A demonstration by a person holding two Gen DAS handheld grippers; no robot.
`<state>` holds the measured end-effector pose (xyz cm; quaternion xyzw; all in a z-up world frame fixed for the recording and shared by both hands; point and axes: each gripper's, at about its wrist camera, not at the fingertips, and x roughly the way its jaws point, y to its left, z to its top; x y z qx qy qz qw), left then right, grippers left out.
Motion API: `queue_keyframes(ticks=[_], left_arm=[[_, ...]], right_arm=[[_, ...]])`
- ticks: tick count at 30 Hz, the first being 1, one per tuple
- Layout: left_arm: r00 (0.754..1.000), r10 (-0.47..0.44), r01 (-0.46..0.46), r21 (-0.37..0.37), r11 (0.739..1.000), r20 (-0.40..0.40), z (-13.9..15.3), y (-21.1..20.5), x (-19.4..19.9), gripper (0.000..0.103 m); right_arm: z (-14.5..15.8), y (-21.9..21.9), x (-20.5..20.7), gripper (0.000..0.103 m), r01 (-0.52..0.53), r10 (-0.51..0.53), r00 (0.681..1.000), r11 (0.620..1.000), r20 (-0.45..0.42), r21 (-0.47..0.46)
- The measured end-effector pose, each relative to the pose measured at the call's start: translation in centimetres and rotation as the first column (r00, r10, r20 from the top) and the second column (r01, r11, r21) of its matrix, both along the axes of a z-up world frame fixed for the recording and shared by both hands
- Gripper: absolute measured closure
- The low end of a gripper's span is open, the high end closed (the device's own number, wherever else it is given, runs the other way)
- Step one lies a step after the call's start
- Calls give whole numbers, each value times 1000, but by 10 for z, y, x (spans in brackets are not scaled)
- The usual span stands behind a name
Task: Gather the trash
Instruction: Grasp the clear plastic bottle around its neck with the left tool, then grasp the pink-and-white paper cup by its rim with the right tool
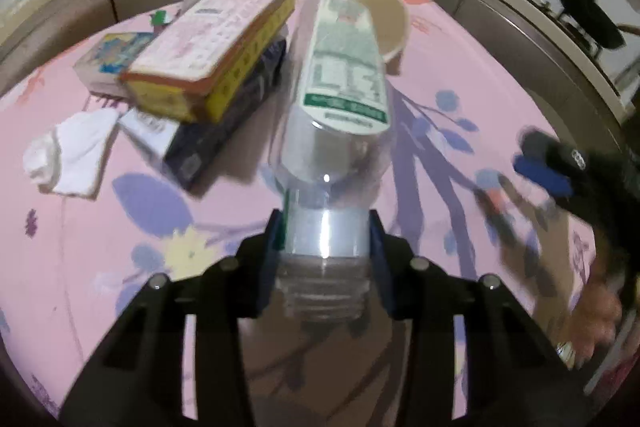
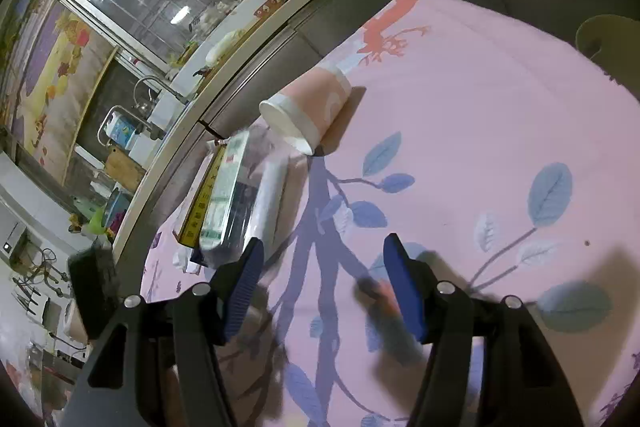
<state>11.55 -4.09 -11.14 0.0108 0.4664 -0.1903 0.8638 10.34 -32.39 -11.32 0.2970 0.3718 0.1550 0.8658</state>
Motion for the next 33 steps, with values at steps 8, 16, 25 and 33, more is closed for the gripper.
queue_keyframes(ticks=[8, 16, 25, 33], left_arm=[[1000, 1, 3, -154, 988, 25, 14, 73, -71, 64], [994, 29, 2, -277, 961, 108, 41, 126, -114, 64], [989, -24, 67, -296, 953, 149, 50, 125, -126, 64], [981, -114, 156, -283, 946, 159, 52, 76, -101, 64]], right_arm=[[8, 26, 16, 50, -34, 37, 999, 995, 26, -95], [20, 59, 76, 69, 32, -7, 997, 951, 82, -307], [14, 67, 125, 103, 99, -78, 995, 918, 70, -385], [22, -3, 52, 103, 132, -119, 990, 968, 73, -215]])
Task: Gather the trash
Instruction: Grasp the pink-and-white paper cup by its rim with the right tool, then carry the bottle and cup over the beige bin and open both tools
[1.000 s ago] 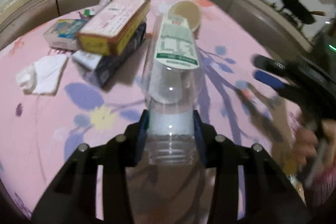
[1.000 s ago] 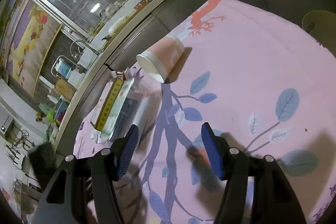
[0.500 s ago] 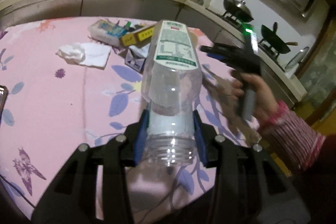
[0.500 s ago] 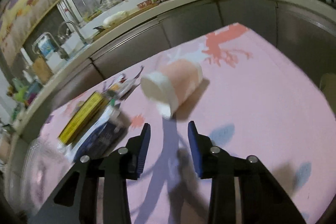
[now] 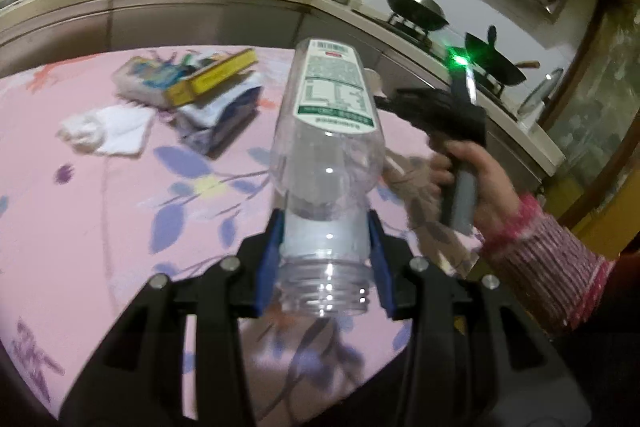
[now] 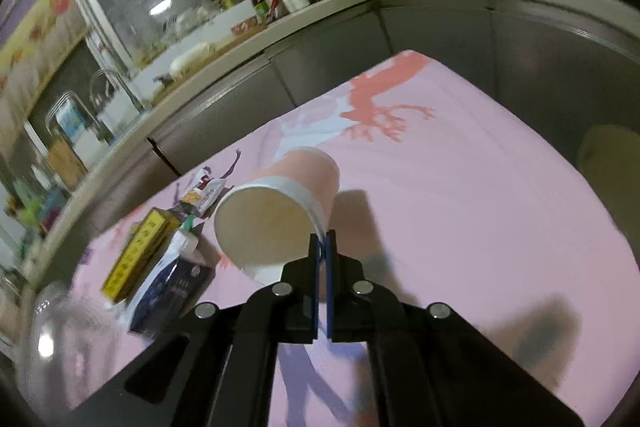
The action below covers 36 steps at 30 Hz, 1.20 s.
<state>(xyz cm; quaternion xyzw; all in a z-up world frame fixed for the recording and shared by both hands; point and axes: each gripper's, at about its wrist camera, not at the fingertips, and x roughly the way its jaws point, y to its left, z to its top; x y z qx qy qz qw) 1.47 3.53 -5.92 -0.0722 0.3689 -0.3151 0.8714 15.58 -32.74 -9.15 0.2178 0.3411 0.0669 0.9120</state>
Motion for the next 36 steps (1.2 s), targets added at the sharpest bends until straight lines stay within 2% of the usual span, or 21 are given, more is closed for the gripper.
queue_keyframes(ticks=[4, 8, 13, 17, 21, 29, 32, 35, 36], left_arm=[[998, -59, 59, 5, 998, -11, 1, -36, 19, 64], [992, -121, 121, 21, 992, -19, 1, -77, 39, 64], [974, -226, 226, 54, 973, -6, 6, -141, 58, 64], [954, -299, 300, 67, 952, -31, 2, -188, 73, 64], [926, -370, 375, 85, 923, -71, -3, -239, 94, 64], [874, -458, 481, 155, 863, -164, -21, -344, 128, 64], [870, -454, 487, 189, 853, -193, -30, -376, 138, 63], [887, -423, 456, 216, 863, -182, -34, -394, 144, 46], [894, -415, 445, 213, 870, -170, -32, -395, 145, 45]], right_arm=[[1, -41, -48, 103, 38, -39, 999, 998, 24, 50], [1, -86, -86, 103, 122, -126, 991, 990, 48, 77], [1, -143, -120, 103, 253, -260, 962, 963, 81, 91], [-8, -187, -137, 103, 348, -359, 930, 929, 77, 123], [-20, -226, -144, 103, 421, -432, 900, 897, 64, 133], [-58, -272, -130, 103, 493, -496, 868, 858, -17, 145], [-69, -282, -123, 103, 506, -507, 861, 848, -35, 156], [-78, -289, -116, 100, 502, -502, 863, 846, -49, 181], [-78, -289, -118, 100, 510, -511, 858, 843, -41, 173]])
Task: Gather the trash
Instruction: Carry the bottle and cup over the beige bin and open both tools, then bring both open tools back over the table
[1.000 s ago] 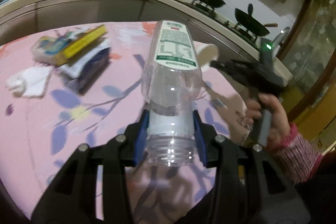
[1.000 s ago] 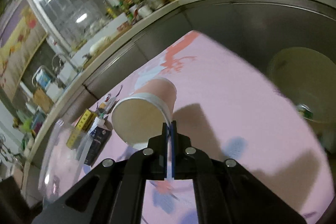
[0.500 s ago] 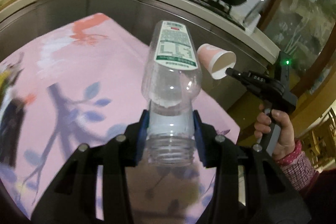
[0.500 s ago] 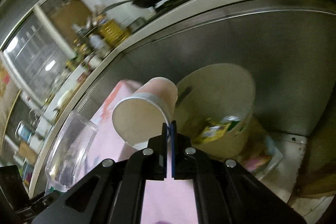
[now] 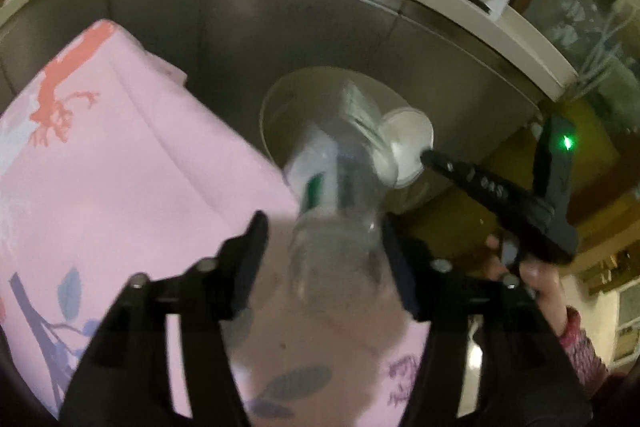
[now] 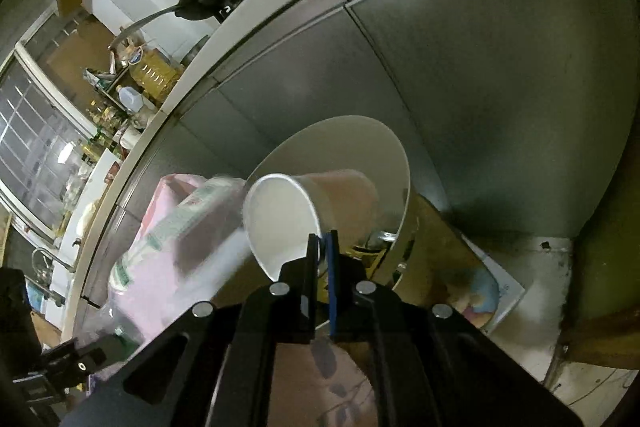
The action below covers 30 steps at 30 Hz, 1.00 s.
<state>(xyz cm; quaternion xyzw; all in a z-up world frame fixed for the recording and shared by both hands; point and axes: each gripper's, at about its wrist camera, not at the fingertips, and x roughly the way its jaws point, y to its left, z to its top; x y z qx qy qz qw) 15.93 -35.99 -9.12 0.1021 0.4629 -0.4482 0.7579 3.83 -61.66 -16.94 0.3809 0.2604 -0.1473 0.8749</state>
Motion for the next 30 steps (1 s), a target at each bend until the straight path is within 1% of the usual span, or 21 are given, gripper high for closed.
queue_keyframes(ticks=[2, 4, 7, 9, 11, 12, 13, 15, 18, 25, 30], left_arm=[[1000, 17, -17, -27, 999, 6, 6, 2, -1, 45], [1000, 30, -29, -58, 998, 11, 14, 9, -5, 45], [998, 49, -46, -75, 996, 38, 23, 25, -13, 45], [997, 64, -60, -90, 994, 42, 26, 41, -21, 45], [995, 89, -84, -91, 992, 54, 28, 56, -29, 45], [992, 109, -103, -86, 991, 66, 28, 65, -33, 45], [990, 122, -116, -82, 990, 76, 28, 71, -36, 45], [981, 156, -148, -74, 986, 114, 29, 88, -45, 45], [961, 211, -205, -51, 977, 179, 32, 107, -58, 45], [924, 294, -292, -43, 955, 245, 40, 139, -74, 45], [889, 331, -340, -28, 940, 316, 45, 156, -85, 45]], right_arm=[[2, 1, -2, 99, -1, 1, 1000, 1000, 15, -19], [4, 1, -6, 98, 1, -1, 999, 1000, 32, -11], [9, 7, -14, 96, 2, -2, 998, 1000, 57, 1], [14, 14, -18, 94, 1, -1, 997, 1000, 74, 8], [17, 21, -23, 89, -11, 9, 996, 1000, 92, 22], [19, 26, -26, 82, -17, 14, 995, 999, 102, 29], [20, 31, -29, 71, -22, 18, 994, 999, 111, 36], [24, 44, -36, 62, -30, 25, 992, 999, 125, 41], [30, 64, -43, 62, -47, 42, 991, 998, 126, 31], [42, 95, -62, 62, -55, 53, 993, 998, 106, 11], [54, 110, -70, 62, -68, 69, 992, 998, 110, -12]])
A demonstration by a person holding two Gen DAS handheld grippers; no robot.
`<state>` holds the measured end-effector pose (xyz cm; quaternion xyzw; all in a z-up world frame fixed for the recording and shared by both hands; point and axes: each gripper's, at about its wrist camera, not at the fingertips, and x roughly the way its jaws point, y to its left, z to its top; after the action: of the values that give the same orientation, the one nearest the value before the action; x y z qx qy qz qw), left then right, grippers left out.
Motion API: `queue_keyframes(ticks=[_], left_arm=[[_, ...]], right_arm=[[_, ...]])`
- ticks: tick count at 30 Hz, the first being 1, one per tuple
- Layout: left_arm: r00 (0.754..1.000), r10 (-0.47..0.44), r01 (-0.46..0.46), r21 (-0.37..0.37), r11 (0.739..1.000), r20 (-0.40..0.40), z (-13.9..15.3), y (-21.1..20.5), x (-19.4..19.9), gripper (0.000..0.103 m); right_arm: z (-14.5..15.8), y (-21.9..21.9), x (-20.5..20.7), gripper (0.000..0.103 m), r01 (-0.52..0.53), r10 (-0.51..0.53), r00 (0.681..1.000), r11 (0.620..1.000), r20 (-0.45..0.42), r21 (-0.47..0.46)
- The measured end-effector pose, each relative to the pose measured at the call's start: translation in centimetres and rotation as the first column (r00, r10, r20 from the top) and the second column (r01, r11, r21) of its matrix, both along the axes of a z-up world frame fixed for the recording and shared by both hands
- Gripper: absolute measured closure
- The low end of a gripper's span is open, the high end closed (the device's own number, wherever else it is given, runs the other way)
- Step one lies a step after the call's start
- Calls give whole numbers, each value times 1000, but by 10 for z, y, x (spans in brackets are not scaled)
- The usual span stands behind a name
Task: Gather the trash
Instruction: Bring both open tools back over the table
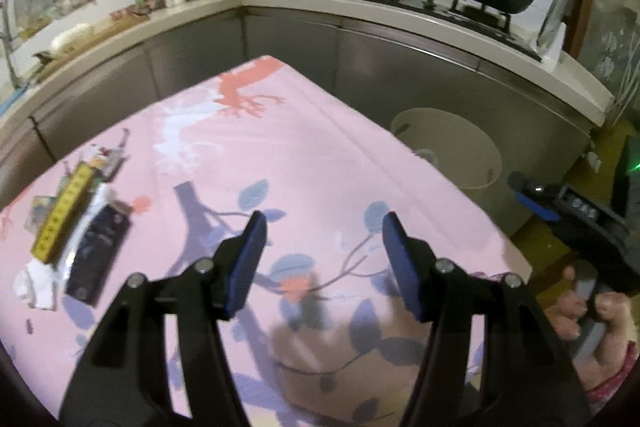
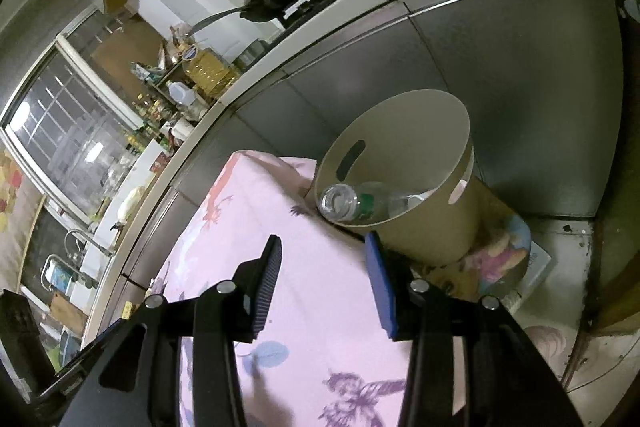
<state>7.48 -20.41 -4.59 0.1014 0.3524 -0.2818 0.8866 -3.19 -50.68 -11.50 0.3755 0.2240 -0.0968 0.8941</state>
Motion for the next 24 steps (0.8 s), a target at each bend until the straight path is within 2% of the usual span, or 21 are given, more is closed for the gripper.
queue_keyframes(ticks=[9, 17, 24], left_arm=[[997, 53, -54, 17, 998, 57, 7, 21, -14, 45], [986, 114, -117, 23, 993, 122, 21, 40, -25, 45], [977, 166, -170, 17, 985, 136, 24, 63, -26, 45]], right_arm=[[20, 21, -10, 62, 3, -3, 1000, 1000, 6, -25], [34, 42, -16, 56, -5, 5, 1000, 999, 14, -37], [43, 66, -15, 51, -29, 32, 999, 998, 35, -60]])
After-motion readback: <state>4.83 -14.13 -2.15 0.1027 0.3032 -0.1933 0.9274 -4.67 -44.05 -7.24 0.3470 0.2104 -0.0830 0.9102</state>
